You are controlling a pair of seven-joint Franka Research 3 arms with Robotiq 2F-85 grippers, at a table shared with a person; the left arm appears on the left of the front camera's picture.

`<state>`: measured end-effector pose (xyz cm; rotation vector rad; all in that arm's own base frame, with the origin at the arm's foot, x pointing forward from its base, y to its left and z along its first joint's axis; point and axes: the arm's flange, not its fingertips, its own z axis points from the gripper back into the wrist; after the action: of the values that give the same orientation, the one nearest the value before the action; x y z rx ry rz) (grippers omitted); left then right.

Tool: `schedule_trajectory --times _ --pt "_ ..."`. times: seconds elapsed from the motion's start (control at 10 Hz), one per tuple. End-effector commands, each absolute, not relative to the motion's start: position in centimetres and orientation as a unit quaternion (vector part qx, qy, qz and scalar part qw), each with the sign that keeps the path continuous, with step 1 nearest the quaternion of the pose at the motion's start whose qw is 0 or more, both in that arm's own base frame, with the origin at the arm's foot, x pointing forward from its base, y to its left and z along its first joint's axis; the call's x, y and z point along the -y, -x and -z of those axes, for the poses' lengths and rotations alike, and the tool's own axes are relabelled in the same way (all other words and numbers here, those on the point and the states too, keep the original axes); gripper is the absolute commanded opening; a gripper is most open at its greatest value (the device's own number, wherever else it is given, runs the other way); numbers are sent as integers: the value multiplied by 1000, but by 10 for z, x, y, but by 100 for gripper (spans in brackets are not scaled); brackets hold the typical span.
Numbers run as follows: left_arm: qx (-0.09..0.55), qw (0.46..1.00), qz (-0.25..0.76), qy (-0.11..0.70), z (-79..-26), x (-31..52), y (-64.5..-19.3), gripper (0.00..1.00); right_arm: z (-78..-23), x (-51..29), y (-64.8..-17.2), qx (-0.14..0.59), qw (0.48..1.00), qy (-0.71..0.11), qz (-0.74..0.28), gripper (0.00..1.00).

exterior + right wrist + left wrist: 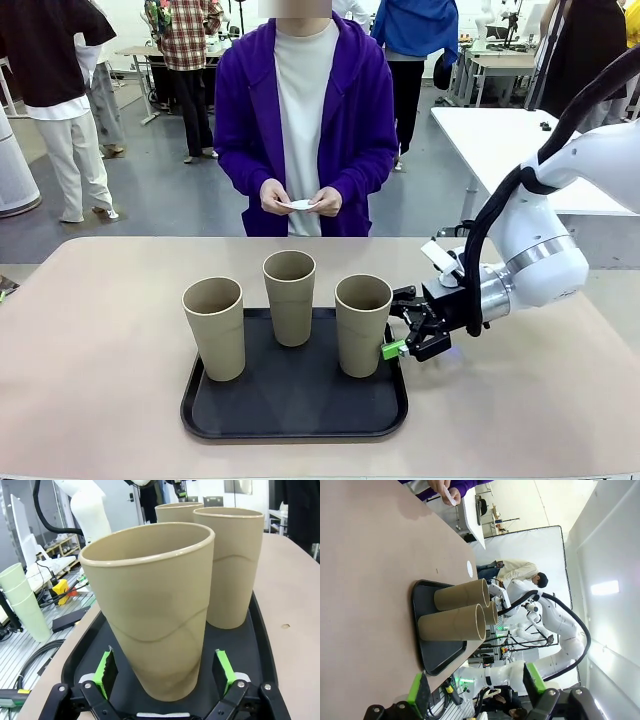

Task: Place coasters on the table and set cups on them.
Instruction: Pick up one Reusable plastic cup and place it on a coaster set by the human.

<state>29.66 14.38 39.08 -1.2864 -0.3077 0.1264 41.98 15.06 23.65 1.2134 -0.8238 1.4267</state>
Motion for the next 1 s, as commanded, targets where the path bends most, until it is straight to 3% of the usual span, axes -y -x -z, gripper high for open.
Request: schedule_trajectory --times 0.0,0.8,0.9 --pt "150 783 -54 601 -391 -144 -296 100 -231 -163 -425 354 512 -509 -595 100" --pt "150 783 -54 601 -391 -144 -296 100 -226 -193 -427 332 493 -524 -610 100" --pt "150 783 -54 601 -391 -144 -296 100 -226 -193 -427 333 494 -525 -608 54"
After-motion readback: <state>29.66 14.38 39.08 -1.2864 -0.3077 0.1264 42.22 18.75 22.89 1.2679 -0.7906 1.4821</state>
